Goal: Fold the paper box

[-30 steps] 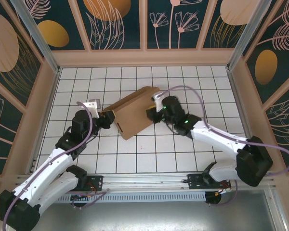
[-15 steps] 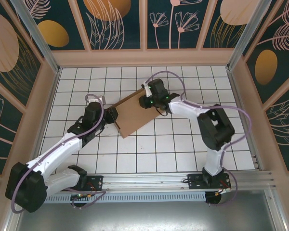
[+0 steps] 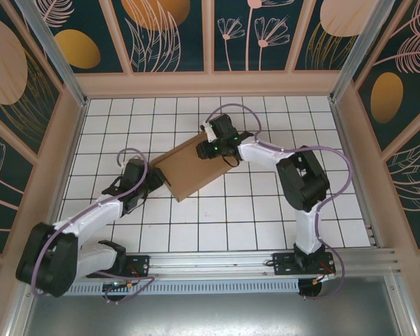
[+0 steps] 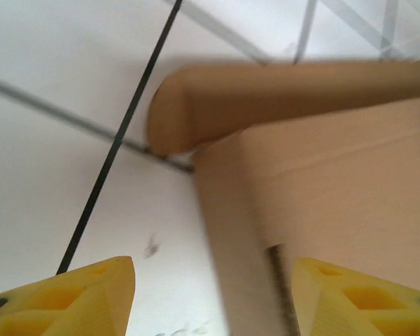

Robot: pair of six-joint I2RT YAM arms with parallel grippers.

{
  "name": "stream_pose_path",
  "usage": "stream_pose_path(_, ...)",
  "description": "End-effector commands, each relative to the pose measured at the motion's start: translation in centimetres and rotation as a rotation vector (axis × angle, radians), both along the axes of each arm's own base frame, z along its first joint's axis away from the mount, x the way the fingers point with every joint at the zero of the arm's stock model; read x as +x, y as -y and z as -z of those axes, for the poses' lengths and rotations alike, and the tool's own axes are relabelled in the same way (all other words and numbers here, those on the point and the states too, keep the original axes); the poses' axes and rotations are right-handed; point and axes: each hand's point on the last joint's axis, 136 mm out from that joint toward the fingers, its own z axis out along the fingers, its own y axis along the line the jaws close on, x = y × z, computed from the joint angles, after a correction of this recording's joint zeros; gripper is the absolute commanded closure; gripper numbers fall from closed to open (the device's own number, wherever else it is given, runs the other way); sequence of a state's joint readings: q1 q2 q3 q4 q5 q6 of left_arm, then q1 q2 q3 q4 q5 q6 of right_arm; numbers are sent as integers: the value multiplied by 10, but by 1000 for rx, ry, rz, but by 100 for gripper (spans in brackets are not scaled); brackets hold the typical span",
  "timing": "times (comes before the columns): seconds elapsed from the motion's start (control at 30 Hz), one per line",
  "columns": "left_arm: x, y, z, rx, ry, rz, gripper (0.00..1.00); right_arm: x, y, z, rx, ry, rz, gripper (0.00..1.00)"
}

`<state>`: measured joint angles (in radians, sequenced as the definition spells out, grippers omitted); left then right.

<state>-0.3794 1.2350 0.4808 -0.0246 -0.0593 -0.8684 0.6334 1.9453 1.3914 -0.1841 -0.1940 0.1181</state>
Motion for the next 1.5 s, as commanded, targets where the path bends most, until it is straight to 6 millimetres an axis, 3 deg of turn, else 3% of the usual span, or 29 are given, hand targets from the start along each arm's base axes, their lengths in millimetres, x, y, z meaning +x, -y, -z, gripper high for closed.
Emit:
stream_pose_path(0.0, 13, 14, -1, -80, 12, -2, 38, 22, 31, -46, 43, 83, 48, 48)
stream_pose_path(0.2, 29, 12, 18, 24, -41, 17, 40, 56, 79, -16, 15, 32, 131, 42)
stream_pose_path(0.3, 32, 8, 32, 107, -87, 56, 45, 61, 93, 8, -9, -24, 156, 43)
stream_pose_path(0.43, 43, 2, 41, 257, -129, 139, 47, 52, 104, 40, -4, -97, 195, 43)
stream_pose_path(0.53, 60, 0, 33, 325, -103, 171, 47, 32, 107, 54, 7, -151, 220, 45)
stream_pose_path(0.67, 84, 7, 11, 319, -35, 194, 46, 0, 111, 38, 54, -137, 296, 47)
stream_pose_path(0.8, 97, -2, -17, 357, 24, 186, 43, -13, 146, -13, 20, 10, 444, 46)
stream_pose_path(0.87, 99, -12, -33, 340, 55, 157, 41, -19, 151, -41, 41, 66, 457, 38)
stream_pose_path(0.93, 102, -14, -53, 332, 110, 153, 41, -22, 156, -69, 134, 119, 504, 25)
stream_pose_path(1.03, 106, 9, -74, 235, 189, 238, 39, -31, 149, -108, 343, 174, 436, 17)
stream_pose_path(1.1, 104, 23, -78, 139, 218, 258, 38, -35, 157, -123, 413, 256, 433, 1)
stream_pose_path(1.2, 99, 40, -66, 2, 183, 261, 33, -31, 163, -117, 507, 216, 404, 1)
stream_pose_path(1.33, 95, 50, -45, -93, 132, 247, 32, -12, 164, -80, 443, 113, 398, 11)
stream_pose_path(1.4, 95, 52, -30, -95, 97, 251, 33, -1, 176, -61, 434, 76, 476, 18)
stream_pose_path(1.47, 95, 52, -18, -90, 72, 251, 35, 3, 172, -48, 494, -14, 452, 15)
